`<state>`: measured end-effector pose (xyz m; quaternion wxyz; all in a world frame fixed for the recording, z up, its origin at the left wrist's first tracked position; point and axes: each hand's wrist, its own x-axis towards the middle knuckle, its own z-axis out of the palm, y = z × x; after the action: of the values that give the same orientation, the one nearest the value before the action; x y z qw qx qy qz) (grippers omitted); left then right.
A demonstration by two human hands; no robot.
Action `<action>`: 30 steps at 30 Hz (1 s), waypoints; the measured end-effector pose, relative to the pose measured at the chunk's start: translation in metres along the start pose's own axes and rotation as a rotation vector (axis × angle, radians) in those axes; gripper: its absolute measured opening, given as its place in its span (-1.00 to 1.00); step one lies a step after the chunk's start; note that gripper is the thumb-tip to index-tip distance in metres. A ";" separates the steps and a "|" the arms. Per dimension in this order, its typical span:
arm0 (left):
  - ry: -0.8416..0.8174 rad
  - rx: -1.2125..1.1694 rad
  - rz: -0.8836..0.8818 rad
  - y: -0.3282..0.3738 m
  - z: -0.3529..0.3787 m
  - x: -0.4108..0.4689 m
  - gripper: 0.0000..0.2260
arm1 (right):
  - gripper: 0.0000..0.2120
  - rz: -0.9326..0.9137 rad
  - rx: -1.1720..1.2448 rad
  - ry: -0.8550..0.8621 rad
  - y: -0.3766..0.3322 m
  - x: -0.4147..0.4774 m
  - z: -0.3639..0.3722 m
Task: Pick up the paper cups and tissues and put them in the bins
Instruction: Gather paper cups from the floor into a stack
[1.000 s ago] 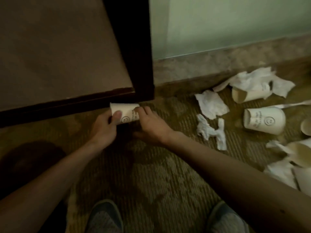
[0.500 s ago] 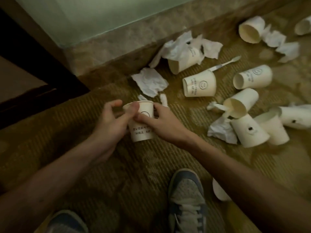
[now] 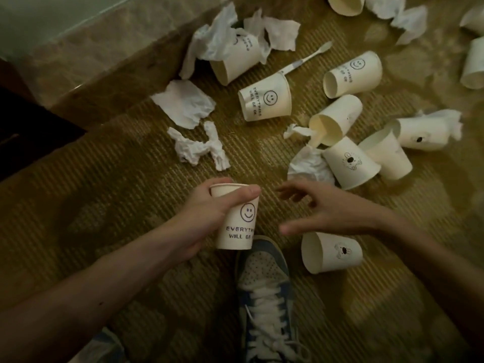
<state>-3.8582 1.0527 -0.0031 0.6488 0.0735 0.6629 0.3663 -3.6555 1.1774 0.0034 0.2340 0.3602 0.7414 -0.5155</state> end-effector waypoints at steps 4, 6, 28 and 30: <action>-0.024 0.022 -0.075 -0.005 0.006 -0.005 -0.11 | 0.22 0.141 -0.451 -0.247 0.033 -0.021 0.003; -0.040 0.025 -0.101 -0.008 0.007 -0.007 -0.02 | 0.25 0.164 -0.567 -0.274 0.044 -0.028 0.016; -0.061 0.144 0.226 0.009 -0.036 -0.015 -0.08 | -0.49 -0.066 0.734 0.216 -0.048 0.051 0.020; -0.106 0.185 0.236 0.011 -0.041 -0.013 -0.07 | -0.51 -0.096 0.721 0.175 -0.050 0.054 0.021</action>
<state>-3.8978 1.0377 0.0091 0.6260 0.2295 0.6454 0.3728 -3.7287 1.1635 -0.0134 0.0035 0.4271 0.5455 -0.7211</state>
